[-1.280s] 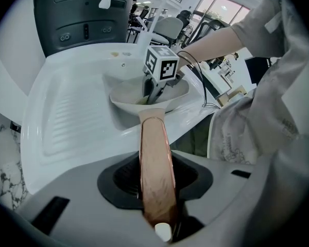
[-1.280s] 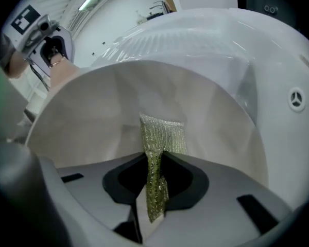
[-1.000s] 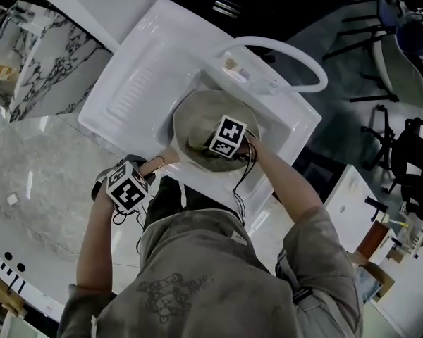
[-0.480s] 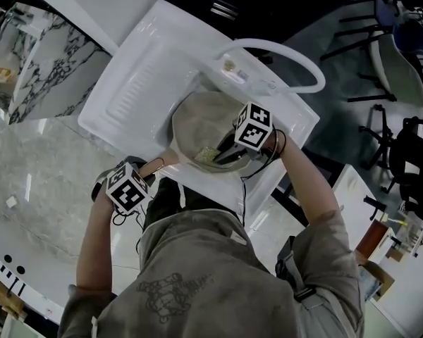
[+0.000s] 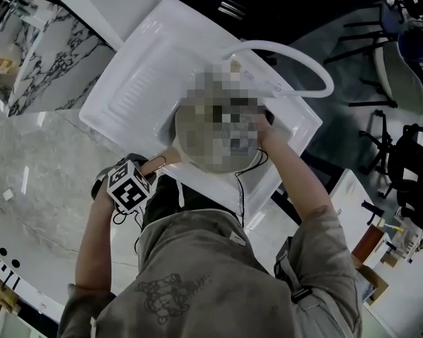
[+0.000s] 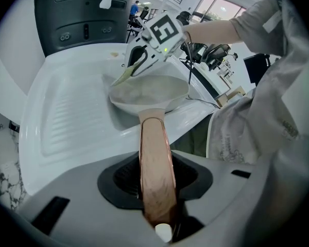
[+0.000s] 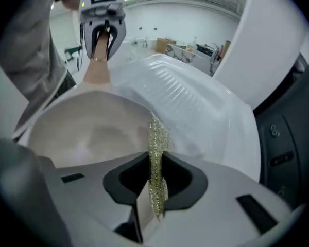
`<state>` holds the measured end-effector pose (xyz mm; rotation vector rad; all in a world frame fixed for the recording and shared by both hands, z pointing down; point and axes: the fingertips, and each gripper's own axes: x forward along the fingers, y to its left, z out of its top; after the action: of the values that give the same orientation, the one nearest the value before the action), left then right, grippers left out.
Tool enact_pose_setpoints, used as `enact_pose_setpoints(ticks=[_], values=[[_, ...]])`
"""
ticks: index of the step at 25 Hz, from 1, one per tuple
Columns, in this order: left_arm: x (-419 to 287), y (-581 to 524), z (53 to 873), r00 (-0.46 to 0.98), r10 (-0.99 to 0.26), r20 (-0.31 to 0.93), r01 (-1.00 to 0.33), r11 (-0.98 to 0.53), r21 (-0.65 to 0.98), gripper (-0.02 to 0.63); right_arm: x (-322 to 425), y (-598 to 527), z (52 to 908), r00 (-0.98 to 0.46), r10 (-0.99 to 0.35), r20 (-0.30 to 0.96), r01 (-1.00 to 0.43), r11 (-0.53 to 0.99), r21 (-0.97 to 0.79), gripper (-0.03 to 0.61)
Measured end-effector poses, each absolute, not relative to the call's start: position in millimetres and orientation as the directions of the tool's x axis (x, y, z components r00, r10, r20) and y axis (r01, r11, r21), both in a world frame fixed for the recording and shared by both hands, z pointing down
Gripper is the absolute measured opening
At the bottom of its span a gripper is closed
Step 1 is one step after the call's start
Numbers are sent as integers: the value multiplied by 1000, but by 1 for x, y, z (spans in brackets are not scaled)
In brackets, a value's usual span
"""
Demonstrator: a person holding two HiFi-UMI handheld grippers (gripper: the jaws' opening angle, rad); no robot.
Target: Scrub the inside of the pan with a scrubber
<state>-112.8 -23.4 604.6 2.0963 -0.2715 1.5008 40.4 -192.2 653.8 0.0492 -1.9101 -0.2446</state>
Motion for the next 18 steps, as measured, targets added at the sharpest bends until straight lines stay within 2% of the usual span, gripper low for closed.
enact_pose_setpoints(ticks=[4,8,15,18], values=[[-113,-24,604,361,148,921,-458,-832,314,144,37,-211,684,-278,-318,907,193,906,377,74],[-114,-25,605,367,152,918,-456,-830,320,144,47,-214,712,-204,-385,900,305,848,433,74],[-114,-24,606,377,162,912,-454,-826,335,144,88,-181,754,-75,-297,952,462,836,297,74],[-114,-24,607,381,173,908,-455,-820,347,143,109,-170,766,2,-233,972,418,884,211,74]])
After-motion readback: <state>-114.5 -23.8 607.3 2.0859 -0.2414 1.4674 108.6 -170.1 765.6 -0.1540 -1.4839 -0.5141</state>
